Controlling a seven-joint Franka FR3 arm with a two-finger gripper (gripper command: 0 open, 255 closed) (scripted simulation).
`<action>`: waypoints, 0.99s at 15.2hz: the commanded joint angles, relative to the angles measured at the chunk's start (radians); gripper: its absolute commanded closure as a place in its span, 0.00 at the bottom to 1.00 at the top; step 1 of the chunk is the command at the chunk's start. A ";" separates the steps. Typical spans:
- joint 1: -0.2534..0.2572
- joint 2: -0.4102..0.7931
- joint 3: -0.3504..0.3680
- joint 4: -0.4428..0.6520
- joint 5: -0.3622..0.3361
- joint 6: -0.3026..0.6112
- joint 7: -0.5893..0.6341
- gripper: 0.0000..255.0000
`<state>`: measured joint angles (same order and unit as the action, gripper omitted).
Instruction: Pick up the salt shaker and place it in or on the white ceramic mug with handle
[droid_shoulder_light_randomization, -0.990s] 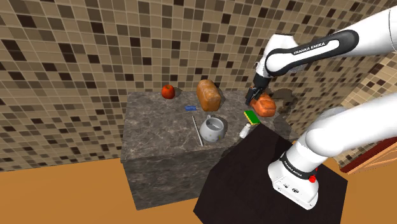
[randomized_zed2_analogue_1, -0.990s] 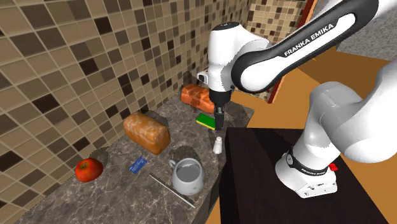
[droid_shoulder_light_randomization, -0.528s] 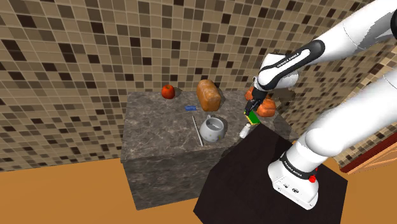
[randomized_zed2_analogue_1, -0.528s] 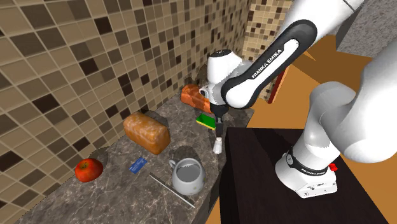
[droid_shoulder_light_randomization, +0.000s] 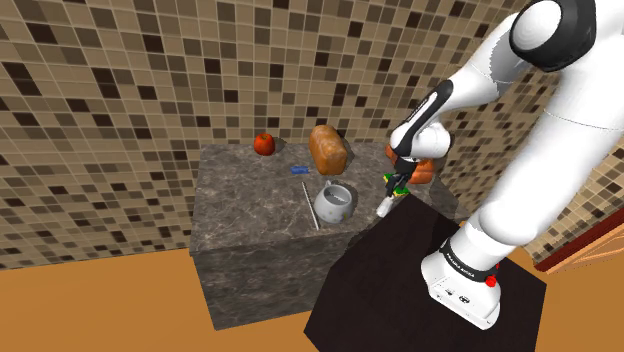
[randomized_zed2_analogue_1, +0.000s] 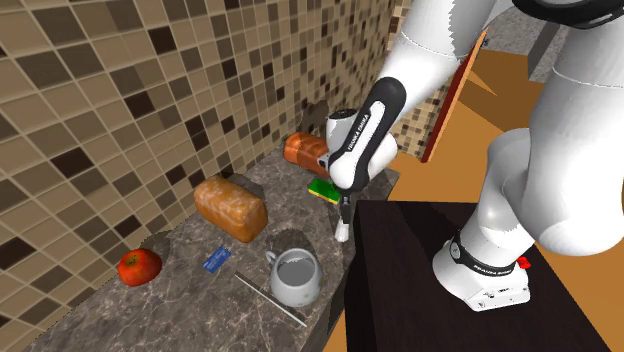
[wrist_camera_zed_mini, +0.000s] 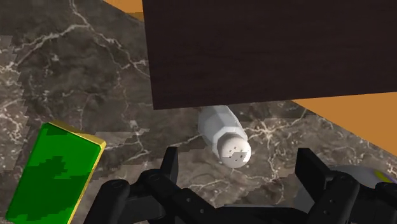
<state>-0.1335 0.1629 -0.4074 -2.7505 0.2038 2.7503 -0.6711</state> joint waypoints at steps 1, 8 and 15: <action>-0.016 0.048 0.032 0.008 0.061 0.033 -0.043 0.00; -0.086 0.152 0.133 0.026 0.186 0.114 -0.135 0.00; -0.086 0.152 0.133 0.026 0.186 0.114 -0.134 1.00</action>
<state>-0.2191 0.3145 -0.2742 -2.7247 0.3895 2.8639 -0.8054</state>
